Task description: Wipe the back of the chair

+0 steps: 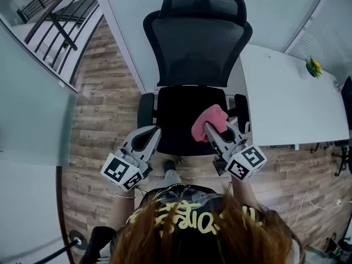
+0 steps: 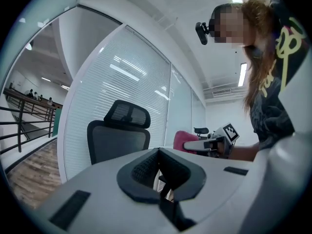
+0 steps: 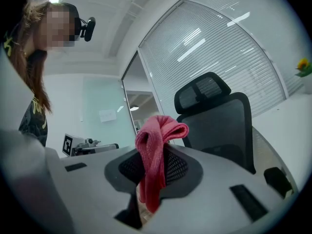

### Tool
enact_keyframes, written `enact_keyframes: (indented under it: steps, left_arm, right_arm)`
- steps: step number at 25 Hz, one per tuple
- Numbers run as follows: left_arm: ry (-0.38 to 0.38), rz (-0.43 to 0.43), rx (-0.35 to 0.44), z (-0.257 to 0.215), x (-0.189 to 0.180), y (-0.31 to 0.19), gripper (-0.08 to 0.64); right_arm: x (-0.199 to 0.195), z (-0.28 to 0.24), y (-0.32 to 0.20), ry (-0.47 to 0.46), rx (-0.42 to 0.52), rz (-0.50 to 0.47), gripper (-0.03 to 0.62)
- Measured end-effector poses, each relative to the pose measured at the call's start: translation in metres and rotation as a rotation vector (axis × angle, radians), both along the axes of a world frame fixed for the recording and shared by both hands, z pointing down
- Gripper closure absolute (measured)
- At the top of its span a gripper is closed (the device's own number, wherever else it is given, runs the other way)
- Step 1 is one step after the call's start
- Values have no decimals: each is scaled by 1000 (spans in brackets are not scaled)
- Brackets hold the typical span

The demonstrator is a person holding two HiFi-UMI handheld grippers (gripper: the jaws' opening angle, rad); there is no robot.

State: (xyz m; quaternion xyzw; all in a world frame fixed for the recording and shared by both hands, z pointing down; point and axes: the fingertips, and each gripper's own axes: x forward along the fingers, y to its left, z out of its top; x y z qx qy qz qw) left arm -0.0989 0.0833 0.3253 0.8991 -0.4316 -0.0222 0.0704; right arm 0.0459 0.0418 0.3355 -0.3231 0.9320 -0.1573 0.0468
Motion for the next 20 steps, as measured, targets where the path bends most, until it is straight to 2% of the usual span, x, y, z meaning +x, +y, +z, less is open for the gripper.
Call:
enact_keyframes:
  steps: [10, 20]
  left_arm:
    - [11, 66, 2, -4, -30, -57, 566]
    - [24, 141, -14, 8, -45, -86, 567]
  right_arm:
    - [-28, 0, -45, 6, -11, 66, 525]
    - [-43, 7, -64, 19, -27, 140, 526]
